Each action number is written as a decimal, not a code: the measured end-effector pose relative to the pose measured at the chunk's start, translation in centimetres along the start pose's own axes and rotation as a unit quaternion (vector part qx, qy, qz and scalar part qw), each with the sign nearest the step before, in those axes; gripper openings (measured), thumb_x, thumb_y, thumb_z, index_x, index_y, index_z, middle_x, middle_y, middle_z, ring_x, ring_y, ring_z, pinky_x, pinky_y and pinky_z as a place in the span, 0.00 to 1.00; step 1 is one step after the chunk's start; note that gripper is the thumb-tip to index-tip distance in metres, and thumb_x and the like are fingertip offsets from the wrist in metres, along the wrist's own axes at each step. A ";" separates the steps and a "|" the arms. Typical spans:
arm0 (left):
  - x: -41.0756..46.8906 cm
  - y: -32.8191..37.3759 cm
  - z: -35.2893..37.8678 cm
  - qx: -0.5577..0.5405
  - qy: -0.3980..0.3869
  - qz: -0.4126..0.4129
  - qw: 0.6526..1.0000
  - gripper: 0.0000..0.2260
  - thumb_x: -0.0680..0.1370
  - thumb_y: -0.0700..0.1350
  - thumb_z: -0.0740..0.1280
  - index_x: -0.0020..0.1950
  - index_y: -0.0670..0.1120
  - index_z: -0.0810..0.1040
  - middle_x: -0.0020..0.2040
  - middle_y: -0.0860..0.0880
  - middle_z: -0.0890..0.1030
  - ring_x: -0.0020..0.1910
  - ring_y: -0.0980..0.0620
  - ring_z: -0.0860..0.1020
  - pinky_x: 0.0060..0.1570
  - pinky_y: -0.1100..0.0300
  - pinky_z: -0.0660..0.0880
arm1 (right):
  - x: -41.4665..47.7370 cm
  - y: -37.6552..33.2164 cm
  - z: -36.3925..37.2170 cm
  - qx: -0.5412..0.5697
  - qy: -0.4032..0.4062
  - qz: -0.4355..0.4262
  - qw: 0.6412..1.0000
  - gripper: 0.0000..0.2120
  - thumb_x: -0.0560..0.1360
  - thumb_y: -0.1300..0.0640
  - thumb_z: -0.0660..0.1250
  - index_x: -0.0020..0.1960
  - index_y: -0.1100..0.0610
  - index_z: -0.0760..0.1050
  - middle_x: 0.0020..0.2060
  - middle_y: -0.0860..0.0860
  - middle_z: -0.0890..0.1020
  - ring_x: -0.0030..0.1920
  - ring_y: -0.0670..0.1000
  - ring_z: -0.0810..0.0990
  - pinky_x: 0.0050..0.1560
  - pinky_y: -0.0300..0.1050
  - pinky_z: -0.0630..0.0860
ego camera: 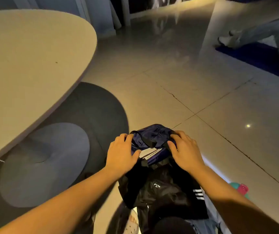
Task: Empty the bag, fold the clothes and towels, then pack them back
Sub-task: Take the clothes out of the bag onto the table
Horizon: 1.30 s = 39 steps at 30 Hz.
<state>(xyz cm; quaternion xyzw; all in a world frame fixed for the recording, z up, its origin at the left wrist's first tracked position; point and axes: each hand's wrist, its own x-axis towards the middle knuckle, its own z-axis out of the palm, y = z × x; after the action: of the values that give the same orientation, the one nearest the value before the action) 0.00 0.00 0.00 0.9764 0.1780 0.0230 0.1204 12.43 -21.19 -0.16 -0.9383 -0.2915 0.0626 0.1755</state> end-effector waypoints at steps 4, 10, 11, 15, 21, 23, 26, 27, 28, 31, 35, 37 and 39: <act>4.3 -1.6 7.5 -0.022 -0.063 -0.097 0.993 0.31 0.79 0.62 0.67 0.77 0.48 0.66 0.70 0.45 0.72 0.68 0.43 0.72 0.63 0.48 0.72 | 4.8 4.6 6.5 0.052 -0.082 0.101 0.990 0.24 0.84 0.47 0.59 0.75 0.57 0.69 0.72 0.56 0.70 0.68 0.60 0.73 0.66 0.56 0.72; 7.4 -5.7 17.5 -0.077 -0.108 -0.301 0.944 0.40 0.78 0.64 0.68 0.82 0.45 0.57 0.77 0.41 0.66 0.73 0.38 0.67 0.65 0.41 0.69 | 12.2 9.0 16.0 0.204 -0.104 0.266 0.937 0.24 0.82 0.49 0.67 0.68 0.66 0.72 0.62 0.63 0.78 0.61 0.65 0.77 0.58 0.54 0.74; 7.7 -6.4 18.6 -0.103 -0.114 -0.339 0.928 0.42 0.78 0.64 0.69 0.82 0.45 0.55 0.78 0.41 0.65 0.73 0.37 0.68 0.65 0.41 0.70 | 13.4 9.7 17.8 0.231 -0.104 0.310 0.916 0.25 0.80 0.47 0.68 0.66 0.67 0.72 0.60 0.63 0.79 0.59 0.64 0.78 0.58 0.54 0.76; 8.7 -9.1 22.1 -0.207 -0.109 -0.411 0.881 0.37 0.79 0.58 0.70 0.80 0.41 0.60 0.71 0.40 0.74 0.67 0.37 0.75 0.57 0.46 0.75 | 15.4 9.7 23.1 0.333 -0.092 0.430 0.834 0.21 0.77 0.45 0.72 0.52 0.65 0.75 0.45 0.66 0.77 0.51 0.67 0.80 0.54 0.67 0.80; 8.6 -10.2 24.5 -0.191 -0.094 -0.397 0.893 0.12 0.82 0.50 0.69 0.48 0.42 0.77 0.37 0.46 0.77 0.34 0.46 0.74 0.34 0.56 0.69 | 15.6 9.9 27.1 0.294 -0.072 0.439 0.846 0.12 0.75 0.54 0.71 0.51 0.58 0.69 0.49 0.61 0.80 0.46 0.63 0.83 0.48 0.61 0.84; 8.4 -9.0 23.5 -0.168 -0.063 -0.379 0.908 0.15 0.82 0.50 0.69 0.39 0.44 0.73 0.32 0.47 0.74 0.30 0.48 0.70 0.29 0.57 0.64 | 15.2 10.0 26.9 0.295 -0.056 0.441 0.846 0.10 0.76 0.56 0.68 0.51 0.59 0.70 0.50 0.61 0.79 0.48 0.65 0.83 0.49 0.62 0.83; 8.0 -7.0 21.2 -0.165 -0.012 -0.342 0.925 0.17 0.83 0.52 0.67 0.37 0.47 0.72 0.31 0.49 0.73 0.30 0.50 0.70 0.28 0.56 0.61 | 13.7 8.8 23.3 0.279 -0.002 0.406 0.870 0.10 0.78 0.53 0.65 0.53 0.60 0.75 0.49 0.61 0.80 0.50 0.66 0.80 0.51 0.58 0.80; 7.8 -6.3 20.3 -0.184 0.010 -0.327 0.927 0.17 0.83 0.52 0.66 0.37 0.46 0.72 0.31 0.49 0.73 0.30 0.49 0.70 0.28 0.54 0.63 | 13.1 8.7 22.0 0.272 0.015 0.383 0.883 0.11 0.80 0.53 0.64 0.54 0.61 0.76 0.49 0.61 0.80 0.51 0.66 0.80 0.50 0.54 0.77; 7.5 -5.6 19.3 -0.207 0.034 -0.313 0.926 0.18 0.83 0.52 0.66 0.37 0.45 0.71 0.30 0.48 0.73 0.30 0.47 0.70 0.30 0.52 0.64 | 12.6 8.5 20.3 0.264 0.031 0.363 0.893 0.12 0.82 0.53 0.63 0.55 0.62 0.76 0.50 0.61 0.80 0.52 0.66 0.78 0.49 0.52 0.74; 6.4 -3.2 15.3 -0.257 0.098 -0.269 0.923 0.21 0.83 0.51 0.67 0.34 0.43 0.67 0.28 0.46 0.69 0.29 0.46 0.64 0.31 0.50 0.63 | 10.8 7.2 14.3 0.237 0.085 0.320 0.913 0.13 0.85 0.53 0.59 0.56 0.64 0.72 0.45 0.60 0.77 0.47 0.64 0.76 0.45 0.53 0.70; 3.9 0.6 7.8 -0.268 0.146 -0.195 0.932 0.20 0.82 0.51 0.66 0.33 0.46 0.68 0.28 0.50 0.68 0.29 0.45 0.66 0.35 0.52 0.63 | 7.4 3.7 5.0 0.215 0.185 0.256 0.924 0.11 0.84 0.53 0.60 0.49 0.60 0.69 0.37 0.56 0.75 0.38 0.60 0.72 0.37 0.49 0.64; 2.3 2.6 3.6 -0.276 0.175 -0.166 0.930 0.16 0.82 0.53 0.66 0.37 0.47 0.74 0.30 0.50 0.74 0.32 0.45 0.72 0.39 0.49 0.69 | 5.5 2.0 0.1 0.191 0.216 0.223 0.931 0.12 0.84 0.52 0.61 0.45 0.59 0.69 0.35 0.55 0.75 0.36 0.59 0.72 0.32 0.47 0.60; 0.7 4.6 -1.0 -0.288 0.206 -0.135 0.925 0.12 0.82 0.53 0.66 0.42 0.49 0.77 0.33 0.50 0.77 0.34 0.45 0.75 0.42 0.46 0.73 | 3.6 0.3 -4.9 0.172 0.246 0.190 0.935 0.14 0.83 0.51 0.62 0.42 0.58 0.68 0.32 0.53 0.73 0.33 0.56 0.72 0.29 0.46 0.57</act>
<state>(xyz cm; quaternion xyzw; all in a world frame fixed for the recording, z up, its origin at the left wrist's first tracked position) 2.13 -3.75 2.06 0.8402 0.3143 0.2573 0.3591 16.65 -20.75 4.24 -0.9177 -0.0402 -0.0883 0.3854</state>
